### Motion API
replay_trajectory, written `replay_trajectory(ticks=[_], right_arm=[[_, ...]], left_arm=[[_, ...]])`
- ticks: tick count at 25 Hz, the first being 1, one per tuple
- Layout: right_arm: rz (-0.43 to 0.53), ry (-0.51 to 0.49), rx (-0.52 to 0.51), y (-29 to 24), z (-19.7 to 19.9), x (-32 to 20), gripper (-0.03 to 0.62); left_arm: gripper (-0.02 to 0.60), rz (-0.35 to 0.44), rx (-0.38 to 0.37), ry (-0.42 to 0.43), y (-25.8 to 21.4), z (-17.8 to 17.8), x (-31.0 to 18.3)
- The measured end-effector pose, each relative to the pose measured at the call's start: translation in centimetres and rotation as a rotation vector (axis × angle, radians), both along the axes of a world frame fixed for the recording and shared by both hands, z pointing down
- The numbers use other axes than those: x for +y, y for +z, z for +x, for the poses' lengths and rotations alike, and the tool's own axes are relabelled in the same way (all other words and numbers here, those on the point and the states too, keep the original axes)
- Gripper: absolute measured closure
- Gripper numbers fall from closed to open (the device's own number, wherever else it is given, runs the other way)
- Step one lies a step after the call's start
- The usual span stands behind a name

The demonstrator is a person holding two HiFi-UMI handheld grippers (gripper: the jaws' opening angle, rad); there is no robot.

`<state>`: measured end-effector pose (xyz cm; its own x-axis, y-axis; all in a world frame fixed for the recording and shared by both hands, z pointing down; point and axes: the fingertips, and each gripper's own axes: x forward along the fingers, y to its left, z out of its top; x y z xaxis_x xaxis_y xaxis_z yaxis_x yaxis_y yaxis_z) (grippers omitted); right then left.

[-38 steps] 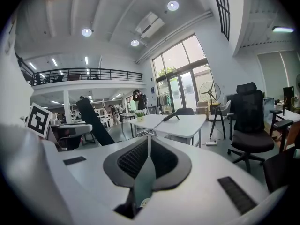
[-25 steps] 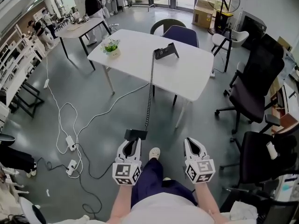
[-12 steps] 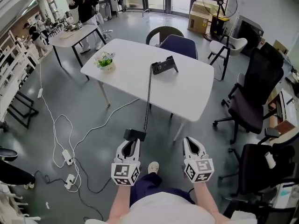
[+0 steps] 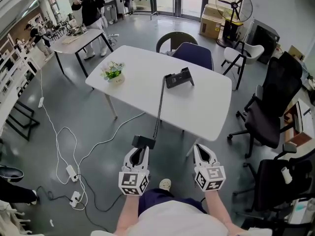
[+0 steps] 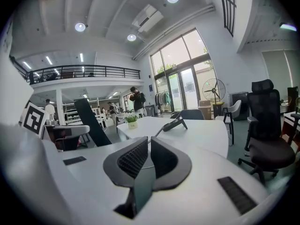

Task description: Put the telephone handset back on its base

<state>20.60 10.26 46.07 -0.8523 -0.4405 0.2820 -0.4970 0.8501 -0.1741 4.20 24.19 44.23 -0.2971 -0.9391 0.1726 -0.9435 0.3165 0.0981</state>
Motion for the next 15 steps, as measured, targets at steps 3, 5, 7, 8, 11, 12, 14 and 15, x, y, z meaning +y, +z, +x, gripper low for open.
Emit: replay_trajectory(ticks=[3,5,7,8,11,12,14,15], right_arm=[[0.002,0.009,0.003,0.1,-1.4,-0.4,0.551],[0.001,0.026,0.004,0.4,-2.1,-0.7,0.551],[-0.003,0.04,0.007,0.8,-2.7,-0.9,0.551],[-0.007,0.043,0.008,1.0,-3.0,-0.9,0.551],[-0.018,0.043,0.017,1.5,-3.7,-0.4,0.551],[-0.021,0.043,0.023,1.7,-3.8,-0.2,0.551],[-0.029,0.046,0.034,2.1,-3.9,0.2,0.551],[-0.031,0.047,0.039,2.1,-3.9,0.3,0.551]], left_arm=[[0.505,0.005,0.005,0.007,0.1,-1.4,-0.5],[0.505,0.004,0.008,0.014,0.4,-2.3,-0.7],[0.505,0.001,0.01,0.023,0.7,-3.0,-0.9],[0.505,-0.001,0.01,0.027,0.8,-3.2,-0.9],[0.505,-0.005,0.019,0.028,1.3,-4.0,-0.7],[0.505,-0.007,0.024,0.027,1.5,-4.2,-0.6],[0.505,-0.014,0.031,0.028,1.8,-4.5,-0.3],[0.505,-0.017,0.034,0.03,1.9,-4.5,-0.2]])
